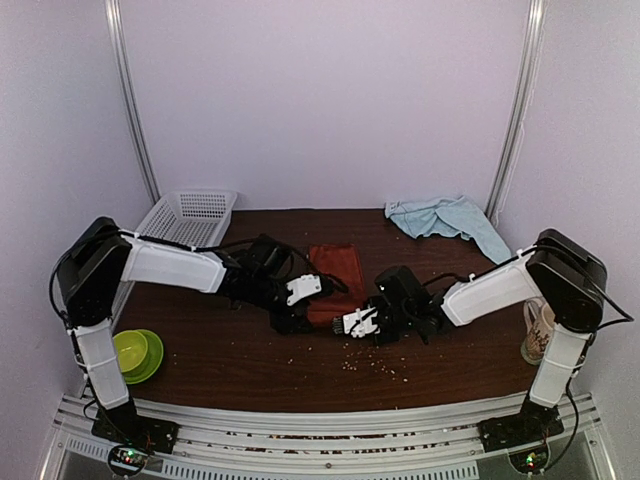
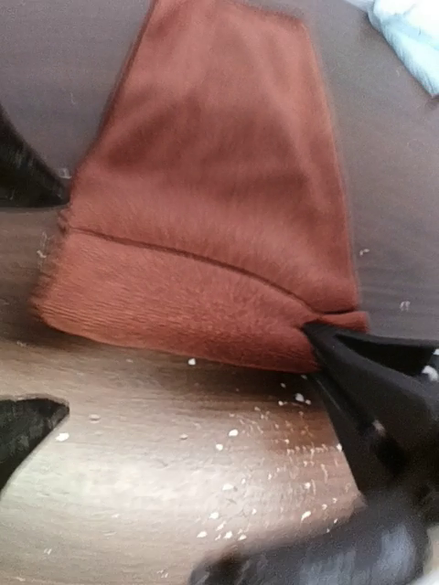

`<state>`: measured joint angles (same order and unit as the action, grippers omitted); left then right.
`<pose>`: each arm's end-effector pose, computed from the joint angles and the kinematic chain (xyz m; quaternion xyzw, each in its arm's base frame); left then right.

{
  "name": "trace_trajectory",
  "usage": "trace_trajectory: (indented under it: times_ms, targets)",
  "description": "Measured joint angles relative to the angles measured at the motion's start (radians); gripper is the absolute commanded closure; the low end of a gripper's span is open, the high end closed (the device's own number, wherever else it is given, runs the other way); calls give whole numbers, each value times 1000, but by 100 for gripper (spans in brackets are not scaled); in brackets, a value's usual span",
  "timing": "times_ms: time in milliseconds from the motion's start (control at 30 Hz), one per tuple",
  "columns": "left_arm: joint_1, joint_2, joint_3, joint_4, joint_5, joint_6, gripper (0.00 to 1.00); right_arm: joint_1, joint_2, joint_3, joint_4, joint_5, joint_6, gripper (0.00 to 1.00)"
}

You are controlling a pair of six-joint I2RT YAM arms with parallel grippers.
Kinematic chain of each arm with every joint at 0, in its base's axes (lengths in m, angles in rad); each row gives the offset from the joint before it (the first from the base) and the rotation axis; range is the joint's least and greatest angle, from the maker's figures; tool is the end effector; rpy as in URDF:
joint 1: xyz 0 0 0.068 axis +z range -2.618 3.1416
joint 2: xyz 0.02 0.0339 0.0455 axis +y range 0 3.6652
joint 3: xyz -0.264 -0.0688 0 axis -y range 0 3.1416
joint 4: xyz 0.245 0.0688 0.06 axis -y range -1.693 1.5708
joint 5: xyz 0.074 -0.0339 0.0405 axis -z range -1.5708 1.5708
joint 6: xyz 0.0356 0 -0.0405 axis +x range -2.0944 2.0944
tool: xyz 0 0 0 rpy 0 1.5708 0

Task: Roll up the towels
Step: Roll the towel at the center of the board.

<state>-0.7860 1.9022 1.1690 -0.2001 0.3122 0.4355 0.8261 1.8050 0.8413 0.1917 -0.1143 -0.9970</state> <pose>0.2695 -0.2853 0.1571 0.5779 0.7406 -0.1993 0.2791 0.2333 0.2591 0.1270 -0.7407 0.5458 0.0193 0.3913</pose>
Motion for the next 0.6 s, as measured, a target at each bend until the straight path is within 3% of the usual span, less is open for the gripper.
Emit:
trace_trajectory:
  times_ms: [300, 600]
  targets:
    - [-27, -243, -255, 255, -84, 58, 18, -43, 14, 119, -198, -128, 66, 100]
    - [-104, -337, -448, 473, -198, 170, 18, -117, 173, 440, -565, -349, 122, 100]
